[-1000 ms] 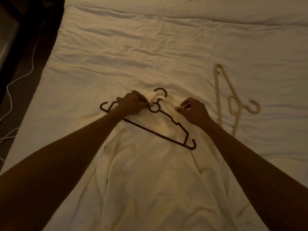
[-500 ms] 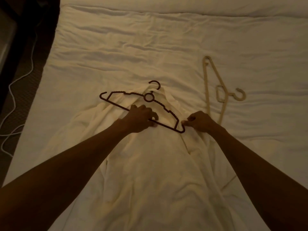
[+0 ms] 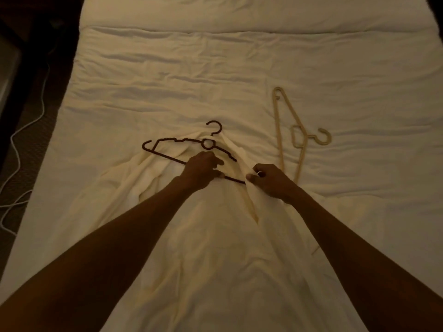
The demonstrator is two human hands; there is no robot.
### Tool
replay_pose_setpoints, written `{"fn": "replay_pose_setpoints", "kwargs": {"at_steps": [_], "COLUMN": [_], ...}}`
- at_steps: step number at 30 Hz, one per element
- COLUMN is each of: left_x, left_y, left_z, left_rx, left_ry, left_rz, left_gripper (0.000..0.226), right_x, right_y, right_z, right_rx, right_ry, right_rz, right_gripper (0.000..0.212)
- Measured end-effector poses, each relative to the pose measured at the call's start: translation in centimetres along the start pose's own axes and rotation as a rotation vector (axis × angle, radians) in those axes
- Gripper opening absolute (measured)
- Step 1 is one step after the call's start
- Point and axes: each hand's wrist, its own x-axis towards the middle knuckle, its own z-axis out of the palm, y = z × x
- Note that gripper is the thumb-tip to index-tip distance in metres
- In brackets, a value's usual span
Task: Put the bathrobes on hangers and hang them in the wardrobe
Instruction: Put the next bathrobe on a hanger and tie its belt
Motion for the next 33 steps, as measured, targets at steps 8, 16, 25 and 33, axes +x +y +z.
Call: {"fn": "replay_pose_setpoints", "kwargs": {"at_steps": [8,16,25,33], "left_x": [-3.1,-2.7,-3.3,-2.3], "left_y": [-6.1,-3.9,-5.3,-4.4], "left_z": [-3.7,-1.8,-2.9,-2.9], "left_rx": [0.329,0.065,0.119,0.075], "left_ry": [-0.063,-0.038,-0.07,0.02], "left_rz": [-0.081,0.014,-0.024,-0.038], "left_gripper": [0.028,0.025,0.034,0.027], "right_x": [-0.1,-1.2,-1.2,0.1], "right_y": [-1.7,-3.3,-3.9,-1.8], "right_z": [2.7,5.5,5.1,6.5], "right_rx": [0.061,0.104,0.243,-0.078], "right_ry": [0.164,0.199,0.435,0.082], "right_rz": [-0.06,-0.118,-0.204,-0.02], "right_gripper": [0.007,0.021,0.017,0.03]}}
